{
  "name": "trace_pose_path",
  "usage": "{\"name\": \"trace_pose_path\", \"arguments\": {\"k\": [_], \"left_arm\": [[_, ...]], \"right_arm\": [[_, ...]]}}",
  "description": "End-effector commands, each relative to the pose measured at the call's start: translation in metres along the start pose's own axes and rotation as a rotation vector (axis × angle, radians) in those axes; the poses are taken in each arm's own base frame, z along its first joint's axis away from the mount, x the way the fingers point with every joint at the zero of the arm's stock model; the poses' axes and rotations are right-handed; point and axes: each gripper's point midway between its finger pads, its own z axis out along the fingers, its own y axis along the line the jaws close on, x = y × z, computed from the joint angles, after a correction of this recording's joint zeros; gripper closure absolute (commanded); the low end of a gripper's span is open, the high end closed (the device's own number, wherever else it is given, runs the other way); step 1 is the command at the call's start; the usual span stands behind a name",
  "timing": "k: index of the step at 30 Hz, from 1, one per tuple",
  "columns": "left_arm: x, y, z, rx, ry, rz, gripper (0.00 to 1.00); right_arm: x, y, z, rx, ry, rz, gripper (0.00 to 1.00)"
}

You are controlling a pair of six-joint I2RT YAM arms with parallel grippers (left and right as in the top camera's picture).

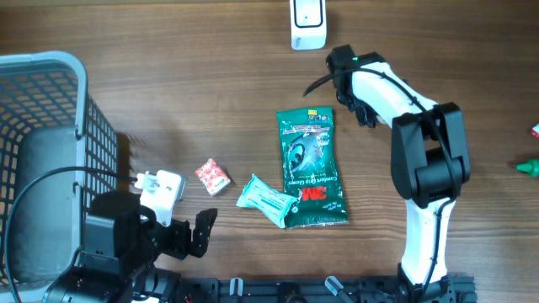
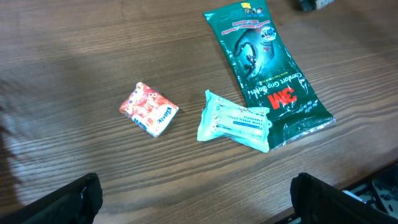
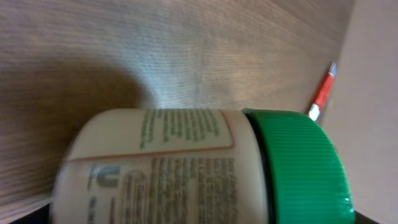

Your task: Scan the item barcode

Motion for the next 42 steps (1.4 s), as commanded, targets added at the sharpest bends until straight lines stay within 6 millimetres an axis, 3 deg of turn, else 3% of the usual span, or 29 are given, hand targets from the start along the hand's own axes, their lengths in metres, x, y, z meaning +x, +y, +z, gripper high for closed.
{"name": "trace_pose_path", "arguments": {"k": [1, 4, 8, 10, 15, 16, 18, 21, 23, 25, 27, 28, 29, 31, 35, 39, 42], "left_arm": [[-0.002, 0.0, -0.002, -0.002, -0.011, 0.017, 0.0], [-0.001, 0.0, -0.002, -0.002, -0.011, 0.017, 0.0], [-0.002, 0.0, -0.002, -0.002, -0.011, 0.017, 0.0], [-0.001, 0.0, -0.002, -0.002, -0.011, 0.017, 0.0], [-0.002, 0.0, -0.002, -0.002, -0.011, 0.017, 0.0], [-0.002, 0.0, -0.002, -0.002, -0.011, 0.017, 0.0], [-0.002, 0.0, -0.002, -0.002, -0.011, 0.017, 0.0], [-0.001, 0.0, -0.002, -0.002, -0.011, 0.017, 0.0], [-0.002, 0.0, -0.002, -0.002, -0.011, 0.017, 0.0], [-0.001, 0.0, -0.002, -0.002, -0.011, 0.017, 0.0], [-0.001, 0.0, -0.002, -0.002, -0.011, 0.017, 0.0], [-0.002, 0.0, -0.002, -0.002, -0.011, 0.017, 0.0], [-0.002, 0.0, -0.002, -0.002, -0.011, 0.017, 0.0], [-0.002, 0.0, -0.002, -0.002, -0.011, 0.017, 0.0], [-0.001, 0.0, -0.002, -0.002, -0.011, 0.017, 0.0], [-0.002, 0.0, -0.002, -0.002, -0.011, 0.017, 0.0], [-0.002, 0.0, -0.002, -0.002, -0.011, 0.017, 0.0]], "right_arm": [[0.001, 0.005, -0.001, 0.007, -0.003, -0.015, 0.01], [0.004, 0.021, -0.01, -0.04, -0.004, -0.041, 0.0], [0.006, 0.047, -0.041, -0.038, -0.059, -0.157, 0.01], [0.007, 0.041, -0.049, 0.031, -0.076, -0.166, 0.01], [0.004, -0.007, -0.059, 0.306, -0.112, -0.189, 0.0], [0.005, -0.004, -0.057, 0.284, -0.104, -0.184, 0.0], [0.013, 0.027, -0.05, 0.1, -0.055, -0.222, 0.0], [0.024, 0.056, -0.053, -0.139, 0.029, -0.055, 0.0], [0.02, 0.068, -0.071, -0.333, 0.057, 0.001, 0.0], [0.011, 0.064, -0.095, -0.441, 0.031, 0.045, 0.0], [-0.006, 0.048, -0.135, -0.59, -0.044, 0.126, 0.01], [-0.016, 0.03, -0.152, -0.662, -0.077, 0.228, 0.0], [-0.021, 0.015, -0.155, -0.691, -0.085, 0.317, 0.0], [-0.027, -0.013, -0.141, -0.742, -0.037, 0.497, 0.0], [-0.038, -0.035, -0.106, -0.927, 0.027, 0.585, 0.0], [-0.045, -0.064, -0.078, -0.931, 0.022, 0.69, 0.0], [-0.045, -0.072, -0.069, -0.901, 0.014, 0.709, 0.01]]}}
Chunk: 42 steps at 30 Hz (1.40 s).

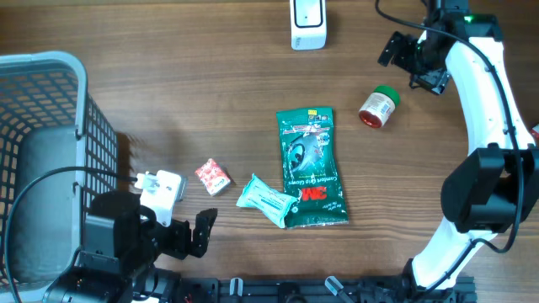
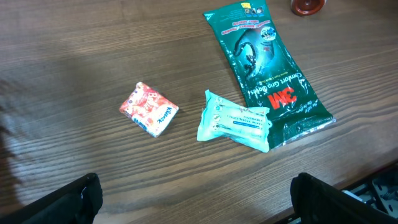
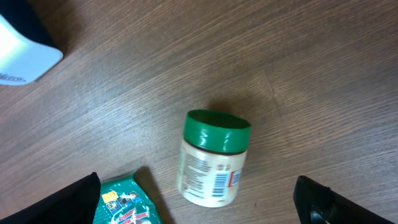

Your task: Scan the item barcode

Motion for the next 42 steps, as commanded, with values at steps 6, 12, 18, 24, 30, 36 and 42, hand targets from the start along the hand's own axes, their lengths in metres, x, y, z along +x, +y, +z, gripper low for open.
{"name": "trace_pose_path", "arguments": {"k": [6, 12, 18, 24, 30, 36, 42], "left_arm": [[-0.002, 0.0, -0.002, -0.002, -0.011, 0.017, 0.0], [-0.001, 0.0, -0.002, -0.002, -0.011, 0.017, 0.0], [-0.001, 0.0, -0.002, -0.002, -0.011, 0.017, 0.0], [-0.002, 0.0, -0.002, -0.002, -0.011, 0.017, 0.0], [-0.001, 0.0, -0.002, -0.002, -0.011, 0.017, 0.0], [-0.001, 0.0, -0.002, -0.002, -0.011, 0.017, 0.0], [-0.001, 0.0, -0.002, -0.002, -0.011, 0.017, 0.0]], "right_arm": [[-0.013, 0.0, 0.006, -0.006, -0.039, 0.094, 0.0], [-0.002, -0.002, 0.009, -0.003, 0.011, 0.155, 0.0], [0.01, -0.012, 0.013, -0.015, 0.088, 0.238, 0.0], [0.031, -0.019, 0.061, -0.043, 0.13, 0.397, 0.0], [0.02, -0.032, 0.087, -0.005, 0.044, 0.213, 0.0], [0.035, -0.035, 0.138, -0.009, 0.129, 0.105, 0.06], [0.028, -0.03, 0.143, -0.039, 0.11, 0.031, 0.35]]}}
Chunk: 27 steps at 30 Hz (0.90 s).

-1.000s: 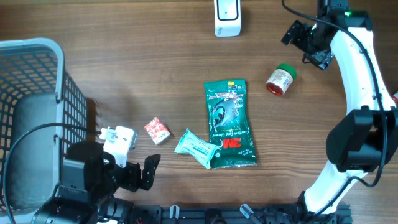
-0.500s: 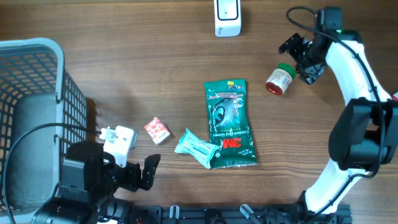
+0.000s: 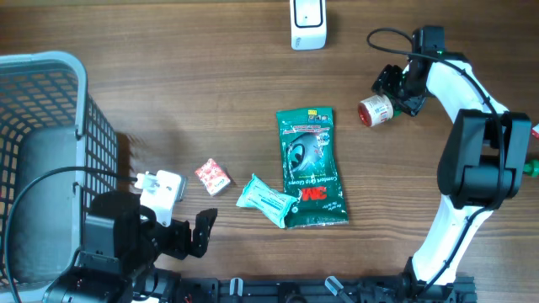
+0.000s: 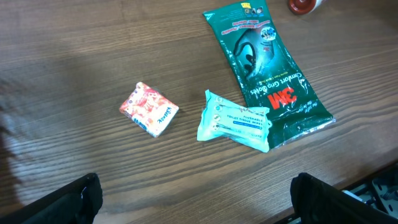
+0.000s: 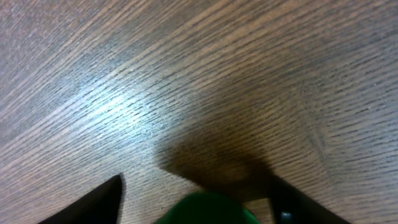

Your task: Scan the item barcode

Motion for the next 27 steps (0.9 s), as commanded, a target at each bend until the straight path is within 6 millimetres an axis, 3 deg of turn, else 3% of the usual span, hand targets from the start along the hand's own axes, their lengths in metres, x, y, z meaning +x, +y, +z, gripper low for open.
{"name": "trace_pose_path", "arguments": {"k": [1, 3, 5, 6, 7, 9, 10, 14, 21, 23, 27], "left_arm": [[-0.001, 0.0, -0.002, -0.002, -0.011, 0.017, 0.0], [-0.001, 0.0, -0.002, -0.002, -0.011, 0.017, 0.0], [-0.002, 0.0, -0.002, -0.002, -0.011, 0.017, 0.0], [-0.002, 0.0, -0.002, -0.002, -0.011, 0.017, 0.0], [-0.002, 0.0, -0.002, -0.002, -0.011, 0.017, 0.0], [-0.002, 0.0, -0.002, -0.002, -0.011, 0.017, 0.0], [-0.002, 0.0, -0.002, -0.002, -0.011, 0.017, 0.0], [-0.001, 0.0, -0.002, -0.002, -0.011, 0.017, 0.0], [-0.002, 0.0, -0.002, -0.002, -0.011, 0.017, 0.0], [-0.002, 0.0, -0.002, -0.002, -0.011, 0.017, 0.0], [-0.002, 0.0, -0.002, -0.002, -0.011, 0.017, 0.0]], "right_arm": [[0.008, 0.002, 0.006, -0.022, 0.044, -0.032, 0.38], [0.011, 0.009, -0.001, -0.056, 0.067, -0.031, 0.41], [0.016, 0.007, -0.012, -0.04, 0.083, 0.01, 0.2], [0.018, 0.002, -0.016, -0.008, 0.085, 0.084, 0.15], [0.016, -0.004, -0.024, 0.029, 0.067, 0.162, 0.0], [0.018, -0.014, -0.036, 0.082, 0.052, 0.337, 0.0], [0.027, -0.022, -0.047, 0.125, 0.064, 0.536, 0.0], [0.033, -0.04, -0.039, 0.216, 0.017, 0.831, 0.0], [0.064, -0.054, 0.002, 0.229, 0.059, 0.848, 0.0], [0.065, -0.049, 0.009, 0.186, 0.074, 0.839, 0.05], [0.064, -0.035, 0.012, 0.109, 0.107, 0.799, 0.0]]}}
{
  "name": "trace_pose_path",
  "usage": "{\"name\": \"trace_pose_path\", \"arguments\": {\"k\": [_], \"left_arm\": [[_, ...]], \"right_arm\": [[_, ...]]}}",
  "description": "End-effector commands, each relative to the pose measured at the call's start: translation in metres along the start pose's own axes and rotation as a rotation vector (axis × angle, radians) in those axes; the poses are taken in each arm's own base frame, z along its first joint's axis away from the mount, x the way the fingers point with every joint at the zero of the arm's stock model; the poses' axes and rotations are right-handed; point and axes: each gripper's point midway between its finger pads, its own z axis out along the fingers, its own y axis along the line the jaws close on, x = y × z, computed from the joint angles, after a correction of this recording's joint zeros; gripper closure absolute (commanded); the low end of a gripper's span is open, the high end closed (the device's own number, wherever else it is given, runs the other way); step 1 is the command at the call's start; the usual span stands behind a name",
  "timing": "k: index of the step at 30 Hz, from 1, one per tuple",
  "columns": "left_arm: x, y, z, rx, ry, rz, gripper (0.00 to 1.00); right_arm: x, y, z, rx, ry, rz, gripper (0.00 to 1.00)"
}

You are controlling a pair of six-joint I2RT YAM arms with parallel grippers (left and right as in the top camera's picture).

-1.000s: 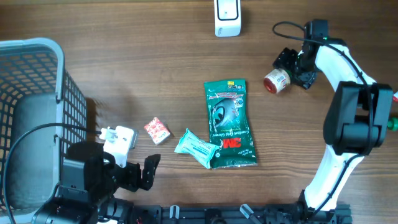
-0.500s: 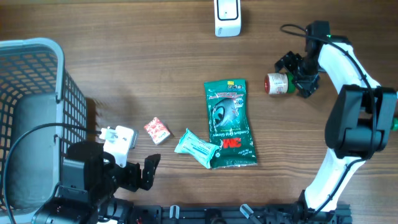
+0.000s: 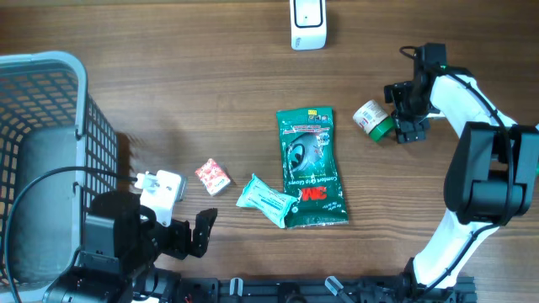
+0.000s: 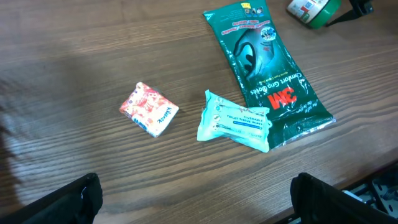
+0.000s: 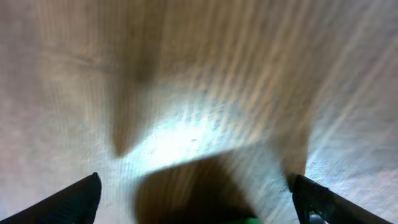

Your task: Scan the item barcode

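A small jar with a white label and green cap lies on its side right of the green 3M pack. My right gripper is open at the jar's cap end; in the right wrist view only a sliver of green cap shows at the bottom edge. The white scanner stands at the far edge. My left gripper hangs open near the front edge, nothing between its fingers. The left wrist view catches the jar at its top right.
A teal tissue pack leans against the 3M pack's near end. A small red packet and a white plug lie left of it. A grey basket fills the left side.
The jar has turned on the table: its red base faced left, now the white label faces up-left and the green cap points near-right. My right gripper has shifted slightly nearer and rightward.
First my right gripper held the jar near the scanner. Then the jar lay on the table right of the 3M pack, with the gripper open farther back. Then the gripper was down at the cap end, and now the jar lies turned.
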Motion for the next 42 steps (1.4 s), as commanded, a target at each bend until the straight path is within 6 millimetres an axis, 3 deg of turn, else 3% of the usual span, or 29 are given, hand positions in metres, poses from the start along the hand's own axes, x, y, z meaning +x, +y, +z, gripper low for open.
{"name": "trace_pose_path", "arguments": {"k": [1, 5, 6, 9, 10, 13, 15, 17, 19, 22, 24, 29, 33, 35, 39, 40, 42], "left_arm": [[-0.002, 0.0, -0.002, -0.002, -0.011, 0.017, 0.0], [-0.002, 0.0, -0.002, -0.002, -0.011, 0.017, 0.0], [-0.002, 0.0, -0.002, -0.002, -0.011, 0.017, 0.0], [-0.001, 0.0, -0.002, -0.002, -0.011, 0.017, 0.0], [-0.001, 0.0, -0.002, -0.002, -0.011, 0.017, 0.0], [-0.002, 0.0, -0.002, -0.002, -0.011, 0.017, 0.0], [-0.001, 0.0, -0.002, -0.002, -0.011, 0.017, 0.0], [-0.002, 0.0, -0.002, -0.002, -0.011, 0.017, 0.0], [-0.002, 0.0, -0.002, -0.002, -0.011, 0.017, 0.0], [-0.001, 0.0, -0.002, -0.002, -0.011, 0.017, 0.0], [-0.002, 0.0, -0.002, -0.002, -0.011, 0.017, 0.0], [-0.001, 0.0, -0.002, -0.002, -0.011, 0.017, 0.0], [-0.002, 0.0, -0.002, -0.002, -0.011, 0.017, 0.0], [-0.001, 0.0, -0.002, -0.002, -0.011, 0.017, 0.0], [-0.001, 0.0, -0.002, -0.002, -0.011, 0.017, 0.0], [-0.001, 0.0, -0.002, -0.002, -0.011, 0.017, 0.0], [-0.002, 0.0, -0.002, -0.002, -0.011, 0.017, 0.0]], "right_arm": [[0.013, -0.007, 0.022, 0.01, 0.076, -0.077, 0.0], [0.017, 0.015, -0.003, -0.085, 0.091, -0.263, 0.0], [0.019, 0.026, -0.019, -0.152, 0.077, -0.392, 0.0], [0.049, 0.035, -0.032, -0.263, 0.216, -0.574, 0.0], [0.05, 0.033, -0.033, -0.26, 0.223, -0.578, 0.0], [0.035, 0.031, -0.045, -0.225, 0.136, -0.485, 0.0], [0.004, 0.033, -0.086, -0.226, -0.088, -0.416, 0.0], [-0.005, 0.02, -0.127, -0.234, -0.168, -0.236, 0.0], [-0.001, 0.0, -0.137, -0.199, -0.145, -0.017, 0.0], [0.023, -0.026, -0.104, -0.089, -0.018, 0.26, 0.0], [0.029, -0.031, -0.084, -0.057, -0.001, 0.334, 0.0], [0.041, -0.009, -0.043, -0.108, 0.005, 0.288, 0.0], [0.04, -0.014, 0.008, -0.031, 0.011, 0.29, 0.0], [0.038, -0.013, 0.024, -0.022, 0.01, 0.25, 0.09], [0.037, -0.003, 0.025, -0.059, 0.01, 0.023, 0.32], [0.035, 0.003, 0.022, -0.073, -0.002, -0.076, 0.41], [0.032, 0.021, 0.003, -0.12, -0.025, -0.267, 0.48]]}}
